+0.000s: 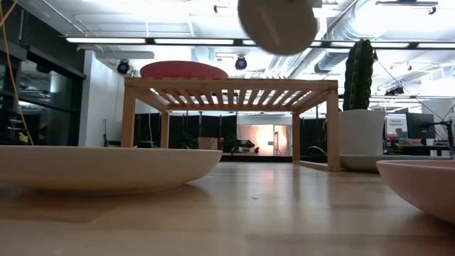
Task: Place and stack plates onto a shelf
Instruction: Put the bottom blue plate on the shelf
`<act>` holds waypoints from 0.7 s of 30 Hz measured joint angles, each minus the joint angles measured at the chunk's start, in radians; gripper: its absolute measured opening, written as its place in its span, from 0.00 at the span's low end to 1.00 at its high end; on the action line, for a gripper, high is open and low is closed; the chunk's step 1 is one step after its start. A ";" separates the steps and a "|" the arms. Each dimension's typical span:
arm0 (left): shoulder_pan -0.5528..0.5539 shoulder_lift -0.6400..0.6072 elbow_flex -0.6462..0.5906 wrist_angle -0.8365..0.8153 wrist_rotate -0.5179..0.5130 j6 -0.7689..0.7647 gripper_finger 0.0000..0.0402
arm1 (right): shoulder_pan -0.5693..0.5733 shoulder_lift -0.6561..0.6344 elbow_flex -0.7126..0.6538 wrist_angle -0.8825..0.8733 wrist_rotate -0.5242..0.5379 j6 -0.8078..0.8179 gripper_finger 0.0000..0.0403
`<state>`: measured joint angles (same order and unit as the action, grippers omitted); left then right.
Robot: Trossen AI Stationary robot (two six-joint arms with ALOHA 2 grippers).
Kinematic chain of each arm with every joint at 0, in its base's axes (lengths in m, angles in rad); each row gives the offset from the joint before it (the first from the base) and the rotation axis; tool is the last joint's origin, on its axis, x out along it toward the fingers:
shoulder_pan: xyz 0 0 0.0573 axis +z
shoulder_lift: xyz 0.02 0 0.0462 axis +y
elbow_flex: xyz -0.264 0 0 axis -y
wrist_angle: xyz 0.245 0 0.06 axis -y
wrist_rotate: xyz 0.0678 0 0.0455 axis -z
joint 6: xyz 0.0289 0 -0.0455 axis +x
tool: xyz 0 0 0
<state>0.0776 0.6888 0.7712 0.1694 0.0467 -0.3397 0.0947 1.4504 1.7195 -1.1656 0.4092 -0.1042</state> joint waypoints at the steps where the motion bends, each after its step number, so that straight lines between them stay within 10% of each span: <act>1: 0.000 0.000 0.000 0.000 0.000 0.000 0.38 | -0.019 0.027 0.000 -0.009 0.017 -0.041 0.00; 21: 0.000 0.000 0.000 0.004 -0.007 0.001 0.38 | -0.087 0.308 0.000 -0.191 0.048 -0.063 0.00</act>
<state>0.0776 0.6888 0.7712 0.1732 0.0399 -0.3386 0.0078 1.7586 1.7191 -1.3567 0.4569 -0.1670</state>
